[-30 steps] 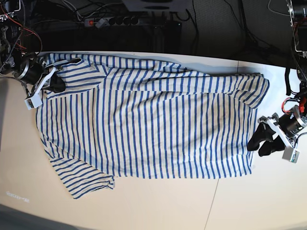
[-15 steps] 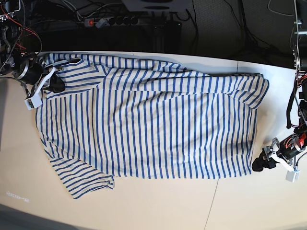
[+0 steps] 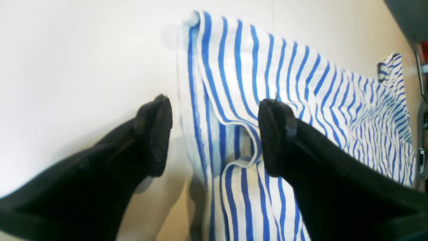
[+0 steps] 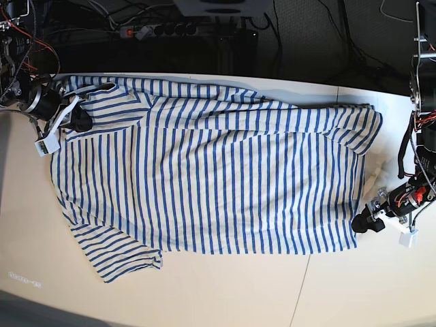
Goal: Fold the T-shirt properly
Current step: 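Release with the left gripper and regrasp the shirt's hem corner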
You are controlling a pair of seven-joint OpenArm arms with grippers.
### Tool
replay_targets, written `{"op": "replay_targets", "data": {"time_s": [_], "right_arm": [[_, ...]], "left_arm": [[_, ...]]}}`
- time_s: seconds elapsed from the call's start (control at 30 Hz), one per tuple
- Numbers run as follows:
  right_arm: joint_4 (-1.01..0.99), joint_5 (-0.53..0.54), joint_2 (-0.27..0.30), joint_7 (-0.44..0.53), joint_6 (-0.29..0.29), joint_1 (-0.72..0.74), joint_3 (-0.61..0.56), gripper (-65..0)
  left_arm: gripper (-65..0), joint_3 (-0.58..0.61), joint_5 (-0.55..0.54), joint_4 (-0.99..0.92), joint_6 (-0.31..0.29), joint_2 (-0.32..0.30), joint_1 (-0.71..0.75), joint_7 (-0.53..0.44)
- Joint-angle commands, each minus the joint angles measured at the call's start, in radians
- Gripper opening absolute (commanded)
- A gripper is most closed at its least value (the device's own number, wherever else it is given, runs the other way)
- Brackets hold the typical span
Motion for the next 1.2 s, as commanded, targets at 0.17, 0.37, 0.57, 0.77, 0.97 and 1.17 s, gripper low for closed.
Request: {"op": "replay_targets", "data": {"time_s": [0.17,0.37,0.57,0.77,0.97,1.17], "right_arm": [[0.002,-0.018,0.020,-0.031,0.064,-0.002,0.005,-65.0],[0.002,-0.018,0.020,-0.031,0.064,-0.003,0.005,-65.0],[0.002,-0.016,0.019,-0.031,0.064,-0.003,0.005,-65.0],[0.002,-0.007,0.019,-0.031,0.064,-0.003,0.005,-65.0],[0.002,-0.006,0.019,-0.031,0.064,-0.003,0.005,-65.0],[0.002,-0.006,0.019,-0.030,0.064,-0.003,0.005,-65.0]], "left_arm": [[-22.0,-0.003,0.032,0.011,0.022,0.023,-0.027,-0.038],[-22.0,-0.003,0.068,0.011,0.045,0.032,-0.030,-0.053],[-22.0,-0.003,0.119,0.011,0.045,0.053,-0.030,-0.053],[-22.0,-0.003,0.156,0.011,0.045,0.082,-0.030,-0.053],[-22.1,-0.003,0.156,0.011,0.045,0.082,-0.030,-0.054],[-44.4,-0.003,0.190,0.011,0.045,0.084,-0.030,-0.106]]}}
